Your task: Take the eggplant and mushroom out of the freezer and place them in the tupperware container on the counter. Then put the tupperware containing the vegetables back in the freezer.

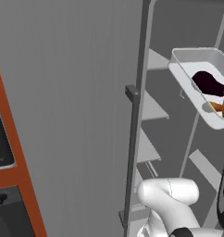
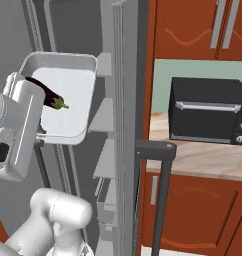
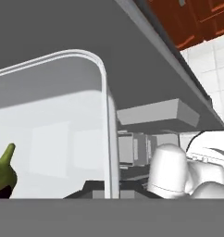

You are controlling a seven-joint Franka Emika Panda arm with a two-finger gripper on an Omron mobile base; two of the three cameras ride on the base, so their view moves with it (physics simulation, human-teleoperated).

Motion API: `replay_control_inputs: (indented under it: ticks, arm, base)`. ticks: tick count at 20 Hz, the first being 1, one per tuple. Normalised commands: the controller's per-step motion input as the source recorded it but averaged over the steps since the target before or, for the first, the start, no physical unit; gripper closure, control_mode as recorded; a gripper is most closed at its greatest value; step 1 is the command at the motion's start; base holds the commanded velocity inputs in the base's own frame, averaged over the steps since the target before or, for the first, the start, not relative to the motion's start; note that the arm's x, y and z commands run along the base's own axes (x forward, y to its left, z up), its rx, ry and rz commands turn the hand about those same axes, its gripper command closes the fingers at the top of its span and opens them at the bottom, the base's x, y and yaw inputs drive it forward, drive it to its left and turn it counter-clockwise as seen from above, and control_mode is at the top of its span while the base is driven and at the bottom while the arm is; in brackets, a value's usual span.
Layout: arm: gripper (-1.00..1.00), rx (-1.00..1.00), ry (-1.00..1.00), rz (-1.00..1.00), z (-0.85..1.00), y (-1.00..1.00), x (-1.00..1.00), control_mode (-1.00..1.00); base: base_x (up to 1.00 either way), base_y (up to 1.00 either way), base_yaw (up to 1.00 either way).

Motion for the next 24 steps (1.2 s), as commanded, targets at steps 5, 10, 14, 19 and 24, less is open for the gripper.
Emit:
replay_control_inputs:
  ticks: [5, 10, 14, 19, 24]
  arm:
    - [1.00, 0.08, -0.03, -0.03, -0.01, -0.14, 0.70, -1.00]
    - [1.00, 0.09, -0.03, 0.00, -0.08, 0.00, 0.96, -1.00]
    - [1.00, 0.04, 0.00, 0.00, -0.15, 0.00, 1.00, -1.00]
    - [1.00, 0.00, -0.06, 0.00, -0.02, 0.00, 1.00, -1.00]
    - [1.00, 0.00, -0.08, 0.05, 0.00, 0.00, 1.00, -1.00]
  base:
    - [0.00, 0.00, 0.00]
    - [0.00, 0.00, 0.00]
    - [0.00, 0.00, 0.00]
    - [0.00, 0.00, 0.00]
    - [0.00, 0.00, 0.00]
